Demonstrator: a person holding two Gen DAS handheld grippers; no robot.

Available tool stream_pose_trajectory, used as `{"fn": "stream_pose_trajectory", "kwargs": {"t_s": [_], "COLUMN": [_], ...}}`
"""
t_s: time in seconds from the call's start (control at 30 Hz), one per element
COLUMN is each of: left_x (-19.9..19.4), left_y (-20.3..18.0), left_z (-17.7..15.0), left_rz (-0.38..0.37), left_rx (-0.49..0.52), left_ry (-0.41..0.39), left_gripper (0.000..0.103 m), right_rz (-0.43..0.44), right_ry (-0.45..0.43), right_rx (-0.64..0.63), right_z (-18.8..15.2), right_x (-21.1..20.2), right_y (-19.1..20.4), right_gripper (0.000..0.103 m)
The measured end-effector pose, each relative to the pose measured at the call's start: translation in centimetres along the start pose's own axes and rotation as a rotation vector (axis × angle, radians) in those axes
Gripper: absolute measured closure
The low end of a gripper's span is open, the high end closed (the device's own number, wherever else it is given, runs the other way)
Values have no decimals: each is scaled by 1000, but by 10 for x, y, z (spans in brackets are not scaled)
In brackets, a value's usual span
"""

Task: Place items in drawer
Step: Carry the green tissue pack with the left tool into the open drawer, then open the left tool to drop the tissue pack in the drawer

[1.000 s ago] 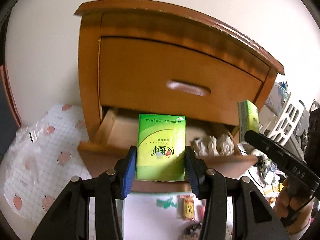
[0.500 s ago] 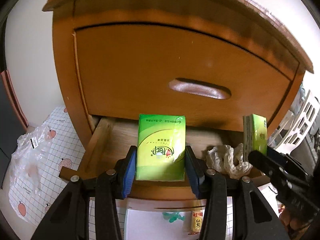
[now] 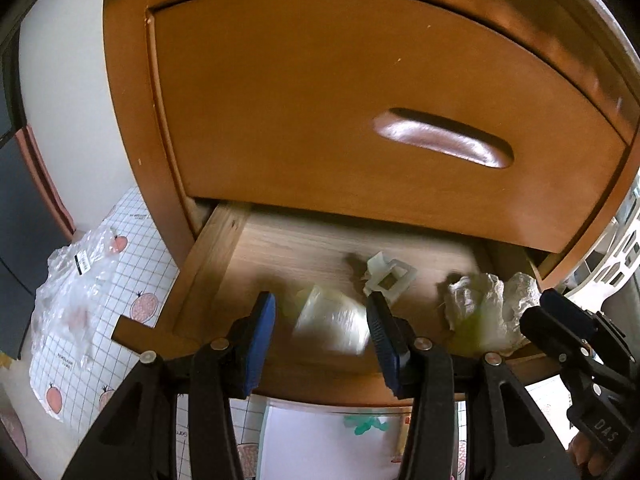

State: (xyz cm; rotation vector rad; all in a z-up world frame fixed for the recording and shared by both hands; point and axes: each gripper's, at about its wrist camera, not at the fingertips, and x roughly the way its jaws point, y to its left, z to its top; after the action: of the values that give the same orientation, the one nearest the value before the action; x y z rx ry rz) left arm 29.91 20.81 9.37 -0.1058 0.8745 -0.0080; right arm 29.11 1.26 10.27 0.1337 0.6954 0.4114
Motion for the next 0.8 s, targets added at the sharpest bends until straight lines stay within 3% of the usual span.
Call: {"fn": "stream_pose_trajectory", "kwargs": {"t_s": [0.27, 0.33, 0.4, 0.53, 0.67, 0.8], "left_x": [-6, -7, -10, -13, -17, -22], "left_y": [-2, -1, 0, 4, 11, 21], "left_z": [0, -1, -1, -4, -7, -9], "left_rz": [18, 24, 31, 48, 79, 96], "left_rx": [5, 1, -8, -20, -38, -72], "left_ry": [0, -7, -17, -23, -53, -79], "left_gripper": [42, 32, 29, 25, 22, 17], "right_rz": [-2, -3, 0, 0, -5, 0], "right_ry": [-2, -7, -11, -17, -31, -39], "right_rx": [11, 12, 16, 13, 16, 16], "right_z": [-4, -6, -6, -8, -8, -8], "right_x": [-5, -9, -12, -13, -15, -18], "right_y": [-7, -11, -12, -13, -13, -14], "right_gripper": [38, 33, 25, 19, 3, 2]}}
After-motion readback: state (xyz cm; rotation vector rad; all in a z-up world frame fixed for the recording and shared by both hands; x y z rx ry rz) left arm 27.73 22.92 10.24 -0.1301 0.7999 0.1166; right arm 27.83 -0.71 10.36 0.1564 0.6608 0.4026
